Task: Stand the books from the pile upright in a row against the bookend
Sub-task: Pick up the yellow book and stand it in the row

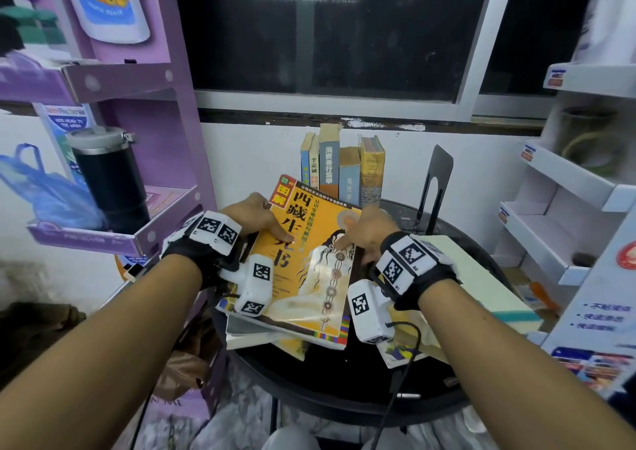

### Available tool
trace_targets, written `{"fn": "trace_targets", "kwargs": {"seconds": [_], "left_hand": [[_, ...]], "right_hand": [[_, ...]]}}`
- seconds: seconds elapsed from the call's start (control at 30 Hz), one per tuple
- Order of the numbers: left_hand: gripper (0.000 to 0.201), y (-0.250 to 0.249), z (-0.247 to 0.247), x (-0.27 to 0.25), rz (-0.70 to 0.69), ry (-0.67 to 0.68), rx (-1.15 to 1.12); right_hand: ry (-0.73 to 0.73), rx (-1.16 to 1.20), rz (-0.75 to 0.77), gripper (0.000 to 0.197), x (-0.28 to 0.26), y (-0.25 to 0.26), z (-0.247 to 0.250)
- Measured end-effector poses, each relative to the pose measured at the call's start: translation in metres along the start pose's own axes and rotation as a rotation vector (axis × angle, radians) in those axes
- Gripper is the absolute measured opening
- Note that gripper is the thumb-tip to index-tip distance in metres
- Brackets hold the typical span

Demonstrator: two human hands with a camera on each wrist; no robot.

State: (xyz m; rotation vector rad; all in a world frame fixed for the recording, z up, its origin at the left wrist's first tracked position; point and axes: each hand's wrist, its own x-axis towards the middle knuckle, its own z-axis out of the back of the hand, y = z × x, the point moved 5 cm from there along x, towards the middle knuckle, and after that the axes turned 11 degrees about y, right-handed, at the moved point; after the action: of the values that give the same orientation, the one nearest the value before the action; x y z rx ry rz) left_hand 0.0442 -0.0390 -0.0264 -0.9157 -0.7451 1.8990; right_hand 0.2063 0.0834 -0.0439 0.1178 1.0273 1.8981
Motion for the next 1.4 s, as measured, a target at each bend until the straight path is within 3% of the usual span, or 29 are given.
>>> {"fn": "trace_targets", "kwargs": {"seconds": [0.1, 0.2, 0.47, 0.8, 0.9, 1.1, 1.27, 1.4], "left_hand": [[0.045, -0.01, 0.008, -0.006, -0.076, -0.049, -0.145], [0.072, -0.018, 0.016, -0.008, -0.161, -0.109, -0.305], [0.057, -0.023, 0.019, -0.013, -0.428, -0.259, -0.432], [0.035, -0.024, 0.025, -0.02, -0.56, -0.326, -0.482], [0.037, -0.021, 0.025, -0.022, -0.584, -0.413, -0.489], [0.034, -0.015, 0.019, -0.025, -0.556, -0.559, -0.555], [0.028, -0.024, 0.019, -0.036, -0.579, -0.396, -0.509], [0.049, -0.025, 0.024, -0.044, -0.587, -0.171, -0.534]], "right_hand": [[-0.11, 0.035, 0.086, 0.099, -0.009, 0.012, 0.015], [-0.246, 0.053, 0.22, 0.088, -0.018, 0.025, 0.032], [-0.462, 0.16, 0.527, 0.079, -0.029, 0.038, 0.042], [-0.456, 0.112, 0.58, 0.085, -0.026, 0.04, 0.023], [-0.405, 0.042, 0.558, 0.094, -0.028, 0.041, 0.019], [-0.252, -0.172, 0.568, 0.09, -0.042, 0.051, 0.006], [-0.101, -0.16, 0.613, 0.1, -0.049, 0.059, -0.01], [-0.085, -0.071, 0.687, 0.102, -0.062, 0.065, -0.008]]}}
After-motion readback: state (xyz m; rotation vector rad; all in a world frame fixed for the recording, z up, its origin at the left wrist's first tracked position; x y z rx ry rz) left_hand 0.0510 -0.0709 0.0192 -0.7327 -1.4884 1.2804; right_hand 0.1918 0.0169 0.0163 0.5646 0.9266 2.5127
